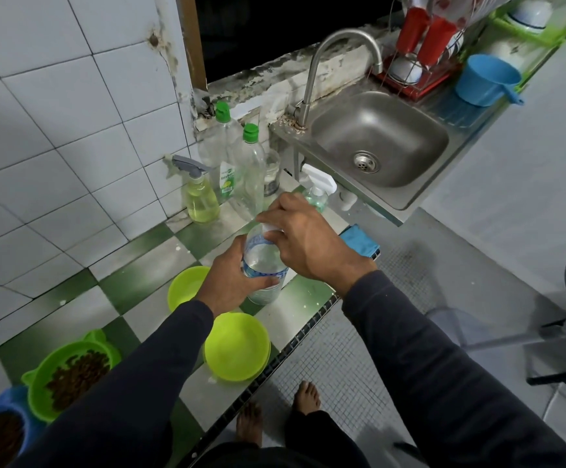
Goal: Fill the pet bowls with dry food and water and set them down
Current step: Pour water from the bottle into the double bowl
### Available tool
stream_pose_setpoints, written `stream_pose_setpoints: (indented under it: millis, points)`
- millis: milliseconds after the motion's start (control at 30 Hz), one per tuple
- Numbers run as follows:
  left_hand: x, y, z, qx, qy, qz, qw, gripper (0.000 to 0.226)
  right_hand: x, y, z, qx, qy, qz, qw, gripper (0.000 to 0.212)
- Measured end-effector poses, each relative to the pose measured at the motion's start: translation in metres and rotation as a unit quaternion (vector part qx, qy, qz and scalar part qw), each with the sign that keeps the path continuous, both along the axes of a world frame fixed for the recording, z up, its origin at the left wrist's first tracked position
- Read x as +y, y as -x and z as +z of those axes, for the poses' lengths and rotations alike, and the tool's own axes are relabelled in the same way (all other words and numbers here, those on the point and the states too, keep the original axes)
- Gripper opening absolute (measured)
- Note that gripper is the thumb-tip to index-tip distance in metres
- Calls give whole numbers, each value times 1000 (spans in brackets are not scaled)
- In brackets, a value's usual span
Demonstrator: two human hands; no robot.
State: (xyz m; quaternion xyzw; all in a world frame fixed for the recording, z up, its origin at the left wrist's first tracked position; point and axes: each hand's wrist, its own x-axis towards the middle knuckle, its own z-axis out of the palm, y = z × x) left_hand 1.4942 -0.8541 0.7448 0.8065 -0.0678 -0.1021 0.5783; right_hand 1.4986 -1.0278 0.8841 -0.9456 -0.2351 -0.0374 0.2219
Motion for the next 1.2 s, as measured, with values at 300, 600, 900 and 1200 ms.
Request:
stream_pose_setpoints:
  millis: [300, 600, 900, 1200]
  points:
    - [-2, 0, 0, 12, 17, -6, 1000, 88, 2, 2, 1, 31, -21, -103, 994, 46]
    - [-3, 0, -1, 17, 24, 0, 1000, 88, -3, 0, 2, 3, 16, 12, 1000, 36]
    - [-4, 0, -2, 5, 4, -9, 1000, 86, 3, 2, 4, 45, -3, -93, 995, 47]
    - [-5, 2, -2, 19, 19, 0, 1000, 85, 0, 0, 1, 1, 1, 25, 1000, 36]
